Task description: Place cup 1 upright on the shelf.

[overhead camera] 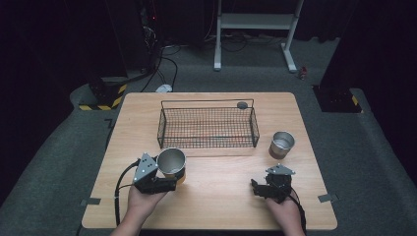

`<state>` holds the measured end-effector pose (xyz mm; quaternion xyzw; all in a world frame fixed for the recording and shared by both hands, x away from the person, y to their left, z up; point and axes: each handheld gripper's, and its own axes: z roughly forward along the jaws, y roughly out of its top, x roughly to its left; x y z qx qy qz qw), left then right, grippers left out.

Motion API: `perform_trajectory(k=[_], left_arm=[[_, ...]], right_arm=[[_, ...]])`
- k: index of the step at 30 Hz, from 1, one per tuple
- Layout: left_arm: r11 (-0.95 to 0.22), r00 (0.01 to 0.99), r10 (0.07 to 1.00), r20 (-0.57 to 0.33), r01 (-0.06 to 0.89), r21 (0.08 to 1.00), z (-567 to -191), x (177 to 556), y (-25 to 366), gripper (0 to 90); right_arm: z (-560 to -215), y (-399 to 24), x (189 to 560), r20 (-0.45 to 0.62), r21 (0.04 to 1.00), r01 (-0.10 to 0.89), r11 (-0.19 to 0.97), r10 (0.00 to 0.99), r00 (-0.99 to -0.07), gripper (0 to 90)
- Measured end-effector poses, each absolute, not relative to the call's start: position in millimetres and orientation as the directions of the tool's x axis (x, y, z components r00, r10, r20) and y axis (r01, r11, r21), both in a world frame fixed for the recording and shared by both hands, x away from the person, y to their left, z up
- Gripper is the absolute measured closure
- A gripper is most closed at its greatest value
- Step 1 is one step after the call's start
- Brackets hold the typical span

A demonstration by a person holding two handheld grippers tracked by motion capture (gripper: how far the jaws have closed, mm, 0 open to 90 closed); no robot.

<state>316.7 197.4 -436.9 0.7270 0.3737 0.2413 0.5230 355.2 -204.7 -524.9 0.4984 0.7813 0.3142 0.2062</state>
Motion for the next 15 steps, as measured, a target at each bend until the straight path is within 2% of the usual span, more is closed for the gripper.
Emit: perform_trajectory(k=[15], left_arm=[[-0.163,0.590,0.806,-0.038,0.284,0.945,-424,337,186,13.9]], right_arm=[[-525,-205,355,-0.010,0.696,0.649,0.307,0.908,-0.419,9.1]])
